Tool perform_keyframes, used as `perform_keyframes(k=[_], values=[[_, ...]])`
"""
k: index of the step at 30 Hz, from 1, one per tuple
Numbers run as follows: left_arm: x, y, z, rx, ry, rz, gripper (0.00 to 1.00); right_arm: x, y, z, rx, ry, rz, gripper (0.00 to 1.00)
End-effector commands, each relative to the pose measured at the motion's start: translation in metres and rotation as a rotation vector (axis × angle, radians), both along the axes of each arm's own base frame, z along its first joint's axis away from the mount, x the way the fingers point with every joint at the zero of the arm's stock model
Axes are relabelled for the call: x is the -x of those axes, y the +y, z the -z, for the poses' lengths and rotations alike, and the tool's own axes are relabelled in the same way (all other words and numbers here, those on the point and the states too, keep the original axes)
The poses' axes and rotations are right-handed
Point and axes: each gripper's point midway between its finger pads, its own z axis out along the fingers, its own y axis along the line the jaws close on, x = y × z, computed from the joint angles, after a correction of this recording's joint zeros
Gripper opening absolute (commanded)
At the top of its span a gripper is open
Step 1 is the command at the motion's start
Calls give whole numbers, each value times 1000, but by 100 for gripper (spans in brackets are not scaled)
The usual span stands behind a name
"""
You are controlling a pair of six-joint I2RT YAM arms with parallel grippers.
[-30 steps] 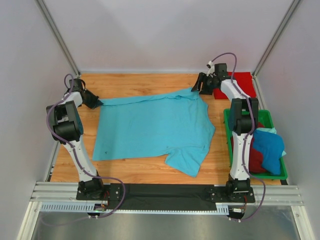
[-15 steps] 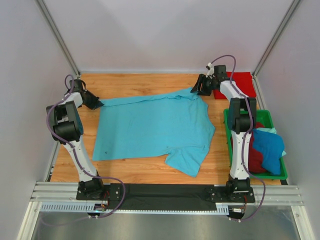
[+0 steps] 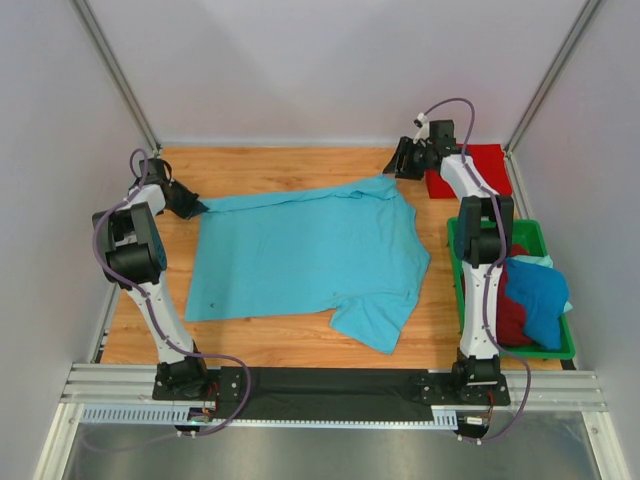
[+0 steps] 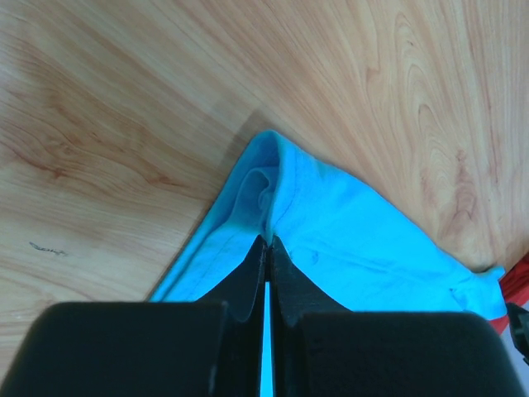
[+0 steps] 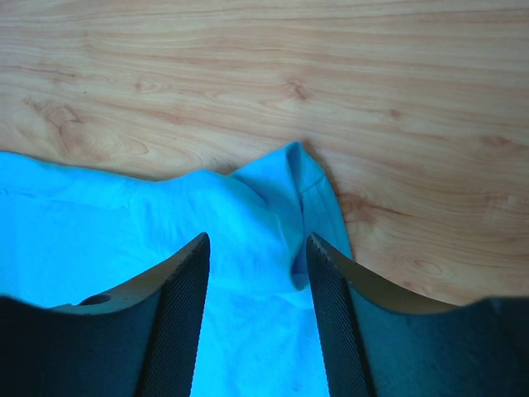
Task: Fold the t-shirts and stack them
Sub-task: Flatten the tshirt out
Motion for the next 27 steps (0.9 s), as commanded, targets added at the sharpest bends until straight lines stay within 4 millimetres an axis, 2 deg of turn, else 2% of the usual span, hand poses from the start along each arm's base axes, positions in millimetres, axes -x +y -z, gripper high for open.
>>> perform_keyframes(k=[1,5,13,17,27], values=[[-2,-3,-30,-13,-65,21,0,-4,16,-4,-13,-15,-32,51],[-2,-2,-30,-14,-64,20,0,-5,17,1,-26,9,-13,47],[0,0,-29,-23,-57,21,0,0,3,4,63,18,15,60],[-1,1,-28,-30,-55,19,1,1,1,1,64,15,20,62],[-2,5,-19,-37,-32,1,30,1,8,1,20,27,17,63]])
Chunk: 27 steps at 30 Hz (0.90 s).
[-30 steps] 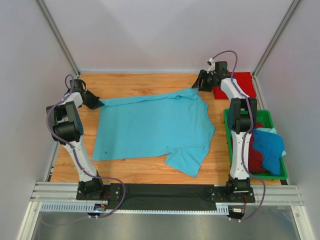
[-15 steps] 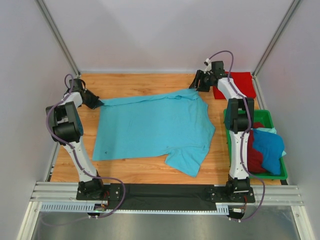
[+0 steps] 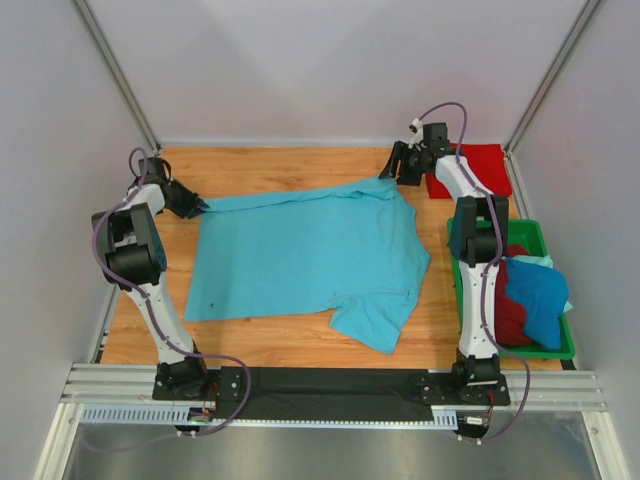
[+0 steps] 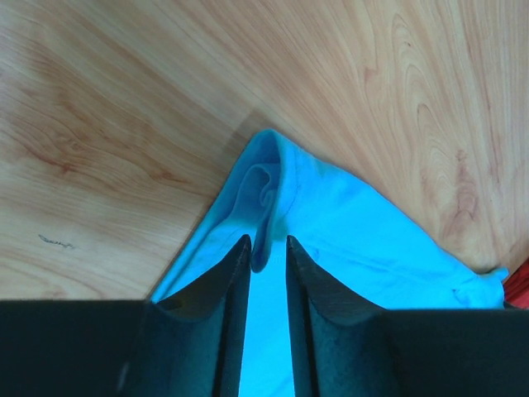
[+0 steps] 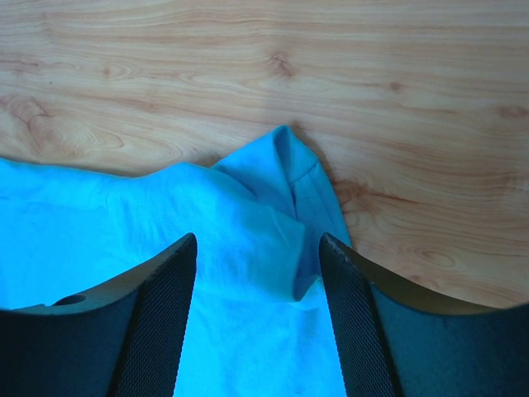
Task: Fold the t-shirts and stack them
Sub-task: Flatten the tshirt out
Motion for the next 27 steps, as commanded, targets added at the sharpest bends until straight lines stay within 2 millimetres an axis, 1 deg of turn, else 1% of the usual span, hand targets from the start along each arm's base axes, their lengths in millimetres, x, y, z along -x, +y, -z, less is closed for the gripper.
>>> perform_keyframes(k=[1,3,5,9,11,14,16,17,18,19,21,22,24,27], values=[[-4,2,-15,-21,-33,3,31,-3,3,-14,-19,-27,-2,63],[-4,3,-9,-15,-21,-5,35,-3,4,-15,-23,-29,0,63],[-8,2,-9,-11,-32,-2,35,-2,4,-13,-28,-22,1,63],[-12,3,-3,-5,-24,-5,35,-1,6,-11,-37,-14,0,63],[-14,4,-4,-13,-26,-3,32,0,5,-10,-40,-10,-2,63],[-16,6,-3,-17,-22,-6,22,0,7,-9,-46,-7,-7,62],[-16,6,-3,-18,-22,-3,18,1,8,-9,-47,-8,-11,61],[-17,6,-1,-19,-19,-3,13,1,7,-9,-44,-7,-9,61],[-16,6,-2,-18,-18,-2,12,1,8,-9,-46,-6,-9,60],[-16,6,-1,-19,-17,1,7,1,9,-8,-53,-3,-17,59],[-16,5,0,-19,-15,4,3,2,12,-8,-66,2,-25,55],[-16,4,-2,-20,-16,10,0,2,13,-7,-67,6,-28,52],[-14,4,-3,-24,-10,18,0,4,14,-7,-68,14,-29,49],[-13,3,-8,-32,-14,26,0,5,16,-9,-86,24,-20,40]])
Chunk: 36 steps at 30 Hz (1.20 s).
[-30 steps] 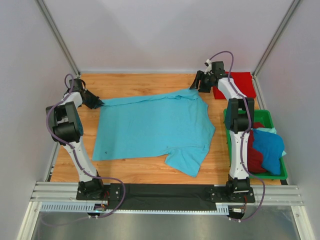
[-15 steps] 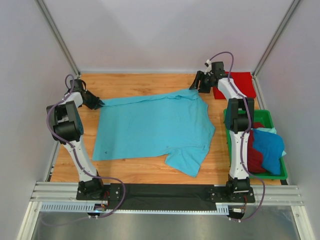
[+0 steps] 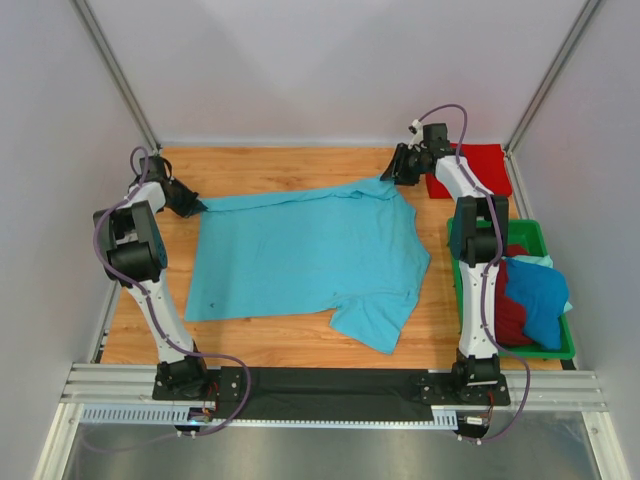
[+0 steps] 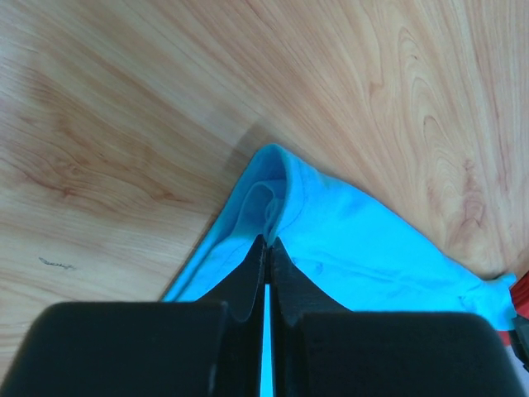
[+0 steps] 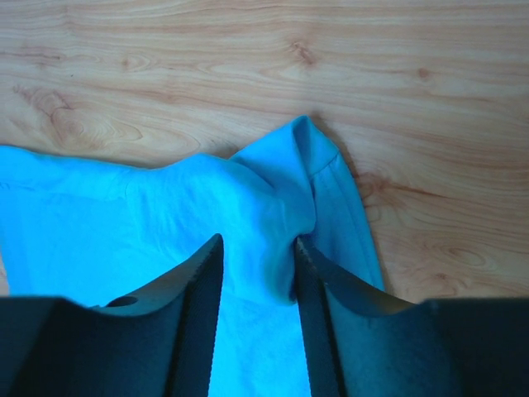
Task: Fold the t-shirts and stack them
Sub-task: Flatten the tshirt out
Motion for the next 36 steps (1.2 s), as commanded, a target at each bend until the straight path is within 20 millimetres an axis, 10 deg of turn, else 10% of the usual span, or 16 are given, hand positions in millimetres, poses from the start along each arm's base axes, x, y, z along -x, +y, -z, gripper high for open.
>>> perform_keyframes(k=[1,16,26,36], values=[[-5,0,-14,-26,-24,25,0,0,8,-7,-37,2,-2,38],[1,-13,-52,2,-82,57,0,-1,7,-29,-100,44,126,0],[23,-37,-180,34,-319,58,0,21,-15,-180,-123,-172,270,0],[78,-54,-337,-19,-576,89,0,105,-48,-352,-131,-480,307,0]])
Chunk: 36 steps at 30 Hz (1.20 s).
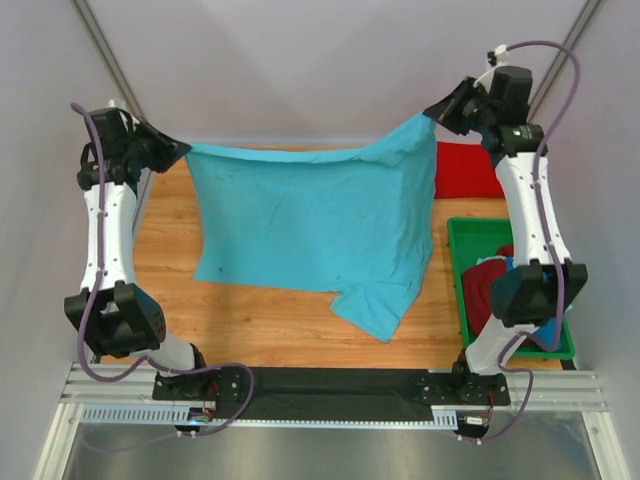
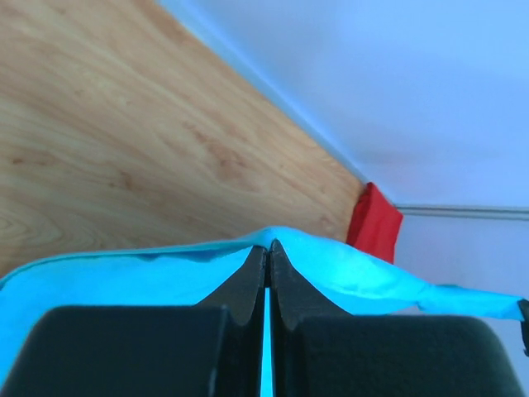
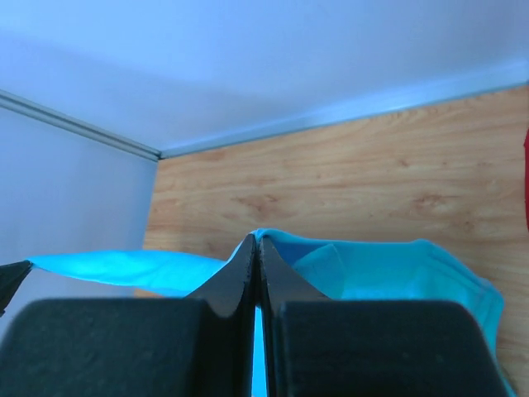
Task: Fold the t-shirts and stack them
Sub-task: Flatten the tshirt out
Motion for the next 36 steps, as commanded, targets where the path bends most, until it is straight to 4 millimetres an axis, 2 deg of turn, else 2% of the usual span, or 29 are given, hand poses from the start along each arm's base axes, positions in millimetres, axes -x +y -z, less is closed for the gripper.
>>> perform_keyframes(k=[1,2,3,4,6,7,8,9,10,11,12,13,14,15,16,17,18,19,22,24,26,28,29,30,32,33,34,35,36], values=[[38,-11,-87,-26,-151,11,0,48,-13,-77,23,-150,40,0],[47,-13,-97,-25,-162,6,0,59,-14,-87,29,-163,45,0],[54,-14,-110,-32,-194,-1,0,70,-29,-100,41,-189,82,0],[71,-18,-133,-44,-254,-5,0,93,-33,-124,52,-245,103,0],[89,-24,-151,-49,-288,-10,0,122,-38,-142,61,-288,130,0],[107,-30,-172,-62,-344,-8,0,132,-39,-144,63,-299,138,0],[118,-35,-179,-73,-364,-2,0,161,-38,-165,63,-366,143,0],[127,-36,-188,-104,-390,-12,0,173,-39,-169,63,-383,149,0],[149,-44,-210,-131,-457,-2,0,186,-40,-172,63,-402,157,0],[163,-46,-217,-151,-473,-9,0,213,-40,-187,65,-461,162,0],[180,-41,-236,-207,-530,-51,0,229,-39,-194,69,-490,164,0],[205,-46,-250,-233,-586,-56,0,242,-42,-200,81,-518,183,0],[220,-45,-256,-262,-604,-73,0,256,-43,-207,100,-549,190,0],[243,-35,-278,-297,-669,-146,0,286,-39,-220,94,-609,178,0],[264,-36,-285,-326,-699,-143,0,301,-43,-227,96,-638,198,0],[278,-26,-294,-347,-728,-203,0,320,-43,-239,96,-688,201,0],[300,-24,-310,-351,-787,-218,0,346,-45,-249,85,-744,205,0],[319,-19,-315,-367,-822,-238,0,361,-46,-256,78,-777,211,0],[354,-9,-329,-349,-903,-281,0,409,-55,-280,59,-898,242,0],[361,-6,-333,-352,-927,-288,0,430,-57,-294,42,-957,245,0],[354,-5,-329,-364,-903,-290,0,427,-55,-300,32,-965,235,0],[334,-5,-316,-380,-847,-288,0,417,-53,-300,32,-952,227,0],[325,-5,-311,-387,-825,-286,0,399,-51,-297,36,-920,222,0],[306,-7,-295,-396,-768,-274,0,385,-49,-294,42,-898,217,0],[285,-9,-279,-417,-710,-261,0,337,-39,-270,63,-797,184,0],[264,-11,-257,-444,-637,-242,0,318,-33,-258,71,-756,154,0],[253,-12,-247,-461,-608,-228,0,288,-26,-233,68,-680,131,0],[240,-13,-229,-478,-556,-215,0,261,-19,-213,70,-614,107,0],[219,-14,-194,-496,-451,-199,0,247,-10,-197,69,-576,60,0]])
